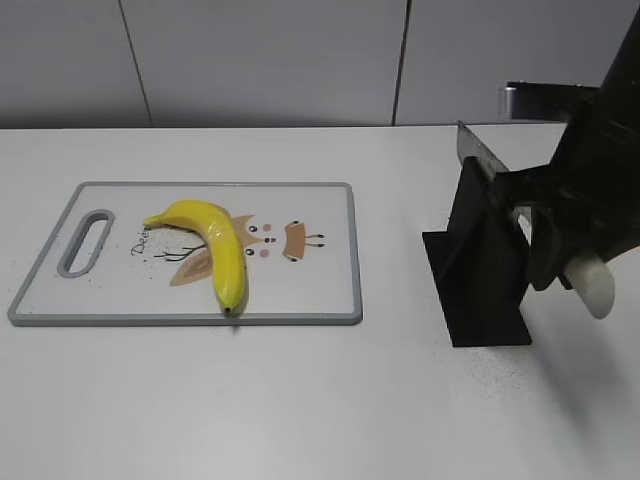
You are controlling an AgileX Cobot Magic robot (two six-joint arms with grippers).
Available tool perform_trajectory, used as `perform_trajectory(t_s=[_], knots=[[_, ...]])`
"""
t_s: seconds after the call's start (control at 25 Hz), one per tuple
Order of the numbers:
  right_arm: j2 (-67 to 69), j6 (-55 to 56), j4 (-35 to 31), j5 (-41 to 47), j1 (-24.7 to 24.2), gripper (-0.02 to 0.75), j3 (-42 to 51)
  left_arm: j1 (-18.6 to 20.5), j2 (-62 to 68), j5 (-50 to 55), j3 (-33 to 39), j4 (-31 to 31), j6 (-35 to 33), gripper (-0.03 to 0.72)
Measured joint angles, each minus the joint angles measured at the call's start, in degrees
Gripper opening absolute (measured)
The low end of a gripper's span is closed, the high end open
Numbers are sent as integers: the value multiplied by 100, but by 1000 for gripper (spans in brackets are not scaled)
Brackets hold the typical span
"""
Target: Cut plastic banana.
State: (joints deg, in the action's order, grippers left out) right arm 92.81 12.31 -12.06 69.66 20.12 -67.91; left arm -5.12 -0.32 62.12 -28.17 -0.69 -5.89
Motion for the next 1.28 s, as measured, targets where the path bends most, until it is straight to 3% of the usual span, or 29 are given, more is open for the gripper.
perform_trajectory(t_s=[0.76, 1.04, 1.28], knots=[[-339, -200, -39, 50, 6, 161, -927, 0, 0, 0, 0, 0, 0, 590], [-366, -1451, -52, 56, 6, 161, -1168, 0, 0, 0, 0, 0, 3, 582], [-366, -3206, -17, 56, 6, 161, -1329, 0, 0, -148, -70, -198, -93, 580]])
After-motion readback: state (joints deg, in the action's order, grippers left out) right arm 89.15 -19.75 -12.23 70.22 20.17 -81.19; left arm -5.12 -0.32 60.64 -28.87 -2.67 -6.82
